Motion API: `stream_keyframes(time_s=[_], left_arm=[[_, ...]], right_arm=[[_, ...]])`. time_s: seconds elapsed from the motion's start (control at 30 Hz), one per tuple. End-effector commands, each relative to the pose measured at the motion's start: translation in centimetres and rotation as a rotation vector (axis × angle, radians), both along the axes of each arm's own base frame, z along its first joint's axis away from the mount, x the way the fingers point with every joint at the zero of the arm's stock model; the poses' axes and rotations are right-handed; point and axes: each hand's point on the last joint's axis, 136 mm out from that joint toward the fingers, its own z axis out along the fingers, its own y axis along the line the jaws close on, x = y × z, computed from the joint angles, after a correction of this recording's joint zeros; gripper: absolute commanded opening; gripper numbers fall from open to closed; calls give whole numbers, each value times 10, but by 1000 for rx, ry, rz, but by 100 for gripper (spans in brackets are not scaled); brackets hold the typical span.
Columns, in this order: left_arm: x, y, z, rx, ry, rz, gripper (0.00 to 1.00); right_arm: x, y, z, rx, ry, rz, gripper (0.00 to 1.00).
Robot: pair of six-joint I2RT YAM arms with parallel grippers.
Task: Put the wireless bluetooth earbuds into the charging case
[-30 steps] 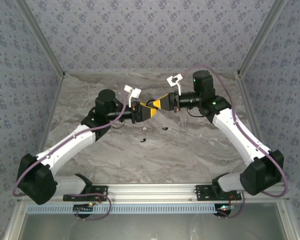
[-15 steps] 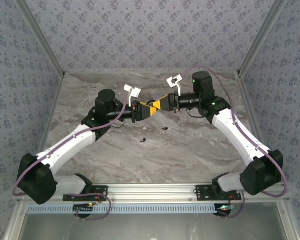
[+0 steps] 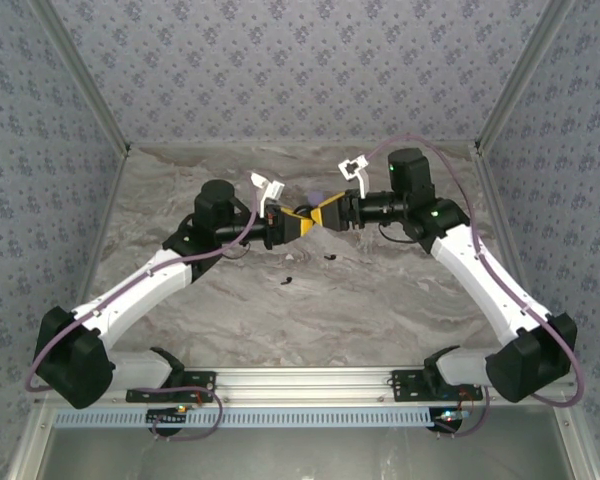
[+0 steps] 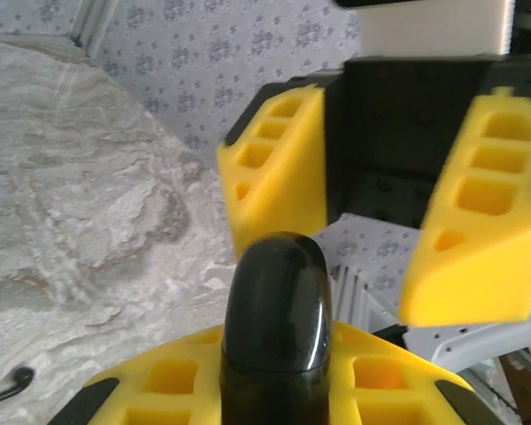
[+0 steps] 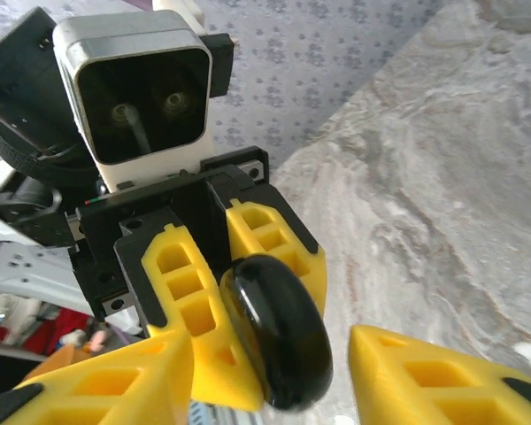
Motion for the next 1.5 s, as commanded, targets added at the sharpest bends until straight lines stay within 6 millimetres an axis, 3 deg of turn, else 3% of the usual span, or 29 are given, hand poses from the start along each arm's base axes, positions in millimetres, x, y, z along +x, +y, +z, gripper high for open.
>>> stream_keyframes(time_s=[0.0,0.2,0.6,1.07,1.47], left_arm=[[-6,0,13,30,-259,-18,0],[-14,7,2,110,-525,-19,0],[-31,0,7,55,-561,-131,0],[-42,-10,11,7,-510,-193,0],[-49,-13,8,3,-495,-225,1]], right_arm=[[-5,-15,6,-66,-52,-58,55],[-17,-23,3,-127,-61,-51,57],[-42,-11,-8,-186,-65,49,59],[-30,-1,-19,-220,-51,38,60],[6,-24,-27,-300,-46,-184,60]])
